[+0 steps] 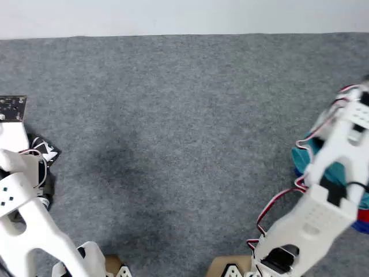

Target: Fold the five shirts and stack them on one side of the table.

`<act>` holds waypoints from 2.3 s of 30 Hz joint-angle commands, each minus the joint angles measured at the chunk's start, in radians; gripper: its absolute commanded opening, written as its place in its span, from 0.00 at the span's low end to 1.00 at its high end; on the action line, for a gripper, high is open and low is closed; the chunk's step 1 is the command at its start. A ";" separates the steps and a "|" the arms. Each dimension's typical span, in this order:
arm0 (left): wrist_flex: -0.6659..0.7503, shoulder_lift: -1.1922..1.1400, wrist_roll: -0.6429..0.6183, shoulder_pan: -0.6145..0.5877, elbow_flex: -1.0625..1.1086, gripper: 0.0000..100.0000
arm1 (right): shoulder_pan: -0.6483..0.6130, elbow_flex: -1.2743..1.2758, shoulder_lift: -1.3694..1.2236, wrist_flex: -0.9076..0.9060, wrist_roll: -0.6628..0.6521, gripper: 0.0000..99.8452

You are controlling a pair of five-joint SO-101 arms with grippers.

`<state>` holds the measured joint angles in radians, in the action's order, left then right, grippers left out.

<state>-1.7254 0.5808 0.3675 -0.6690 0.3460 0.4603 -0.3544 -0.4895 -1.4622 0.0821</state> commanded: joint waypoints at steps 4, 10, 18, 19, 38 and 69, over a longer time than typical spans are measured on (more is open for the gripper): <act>-0.025 0.021 0.009 0.006 -0.005 0.00 | -0.116 0.005 -0.025 -0.134 -0.009 0.01; -0.025 0.021 0.009 0.005 -0.005 0.00 | -0.111 0.005 0.093 -0.157 -0.009 0.01; -0.025 0.021 0.009 0.002 -0.005 0.00 | -0.045 0.005 0.334 -0.157 -0.011 0.01; -0.025 0.021 0.009 0.002 -0.005 0.00 | -0.024 0.005 0.357 -0.157 -0.011 0.01; -0.026 0.021 0.008 0.002 -0.005 0.00 | 0.268 0.130 0.154 -0.318 -0.183 0.01; -0.026 0.023 0.002 0.005 -0.005 0.00 | 0.427 0.135 0.189 0.371 -0.305 0.01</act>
<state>-1.7254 0.5808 0.3675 -0.6690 0.3460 0.8592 -0.2102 -0.2532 -1.1477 -0.1849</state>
